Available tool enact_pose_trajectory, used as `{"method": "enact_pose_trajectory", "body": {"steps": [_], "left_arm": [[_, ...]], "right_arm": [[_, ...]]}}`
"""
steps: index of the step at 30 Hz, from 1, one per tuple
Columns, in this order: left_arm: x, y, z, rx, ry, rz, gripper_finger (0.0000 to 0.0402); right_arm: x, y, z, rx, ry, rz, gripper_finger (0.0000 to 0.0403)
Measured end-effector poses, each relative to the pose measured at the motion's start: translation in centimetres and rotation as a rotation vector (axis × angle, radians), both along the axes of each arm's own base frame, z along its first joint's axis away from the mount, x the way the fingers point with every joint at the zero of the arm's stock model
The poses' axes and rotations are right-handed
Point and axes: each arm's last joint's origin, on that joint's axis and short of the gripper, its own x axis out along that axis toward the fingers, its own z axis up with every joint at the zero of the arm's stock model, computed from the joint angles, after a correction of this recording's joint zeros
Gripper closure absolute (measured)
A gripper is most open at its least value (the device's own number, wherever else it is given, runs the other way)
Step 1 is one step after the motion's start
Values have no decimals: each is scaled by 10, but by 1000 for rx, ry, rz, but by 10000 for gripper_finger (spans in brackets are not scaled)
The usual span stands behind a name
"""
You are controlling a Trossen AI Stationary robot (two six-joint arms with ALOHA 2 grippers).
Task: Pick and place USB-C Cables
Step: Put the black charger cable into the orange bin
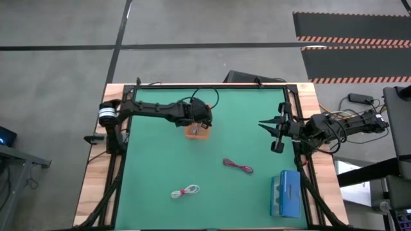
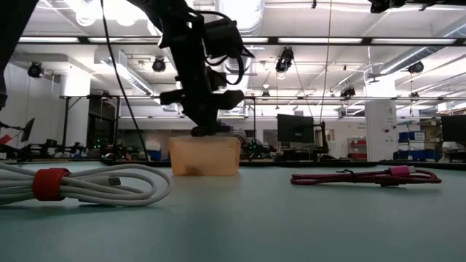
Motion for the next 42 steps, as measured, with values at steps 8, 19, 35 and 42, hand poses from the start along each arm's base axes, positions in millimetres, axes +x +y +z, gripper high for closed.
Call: {"method": "enact_pose_trajectory", "body": {"steps": [8, 19, 35, 42], "left_arm": [[-1, 0, 1, -1, 10, -12, 372], [-1, 0, 1, 15, 25, -25, 372], [-3, 0, -1, 11, 27, -17, 372], [-2, 0, -1, 13, 20, -16, 372]], "right_arm": [[0, 0, 1, 2, -6, 0, 370], [0, 0, 0, 45, -10, 11, 370], [1, 0, -2, 63, 8, 15, 370], [1, 0, -2, 51, 11, 13, 370]]}}
